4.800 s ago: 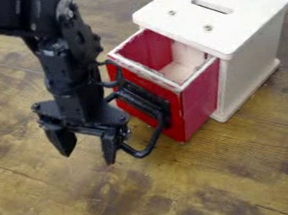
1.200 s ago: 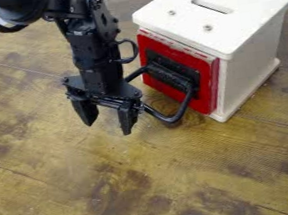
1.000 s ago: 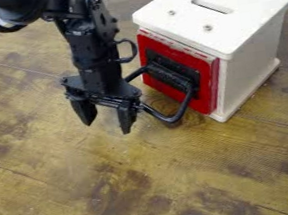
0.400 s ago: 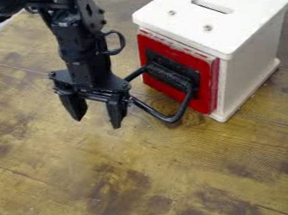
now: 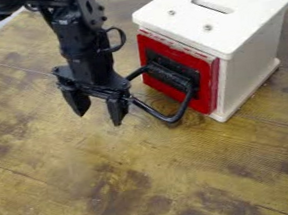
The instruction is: Close the drawer
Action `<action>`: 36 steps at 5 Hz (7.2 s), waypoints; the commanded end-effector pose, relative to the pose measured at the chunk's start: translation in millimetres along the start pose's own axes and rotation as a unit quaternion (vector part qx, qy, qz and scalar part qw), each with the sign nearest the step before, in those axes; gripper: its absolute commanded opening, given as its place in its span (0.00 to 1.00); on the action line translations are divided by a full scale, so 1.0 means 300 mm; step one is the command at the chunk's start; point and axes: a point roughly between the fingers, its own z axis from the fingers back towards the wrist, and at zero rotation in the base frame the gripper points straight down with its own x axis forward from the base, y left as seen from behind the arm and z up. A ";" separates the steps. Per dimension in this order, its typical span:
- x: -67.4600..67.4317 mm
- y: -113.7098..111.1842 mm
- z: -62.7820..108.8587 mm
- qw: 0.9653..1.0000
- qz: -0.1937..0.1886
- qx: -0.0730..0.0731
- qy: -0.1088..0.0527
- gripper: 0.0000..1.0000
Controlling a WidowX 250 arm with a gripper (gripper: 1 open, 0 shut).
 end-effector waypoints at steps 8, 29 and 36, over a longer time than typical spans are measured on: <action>0.024 -0.046 0.053 0.995 -0.099 -0.003 -0.025 1.00; 0.048 0.043 0.287 0.973 0.227 0.028 -0.029 1.00; 0.039 0.008 0.308 0.979 0.201 0.020 -0.039 1.00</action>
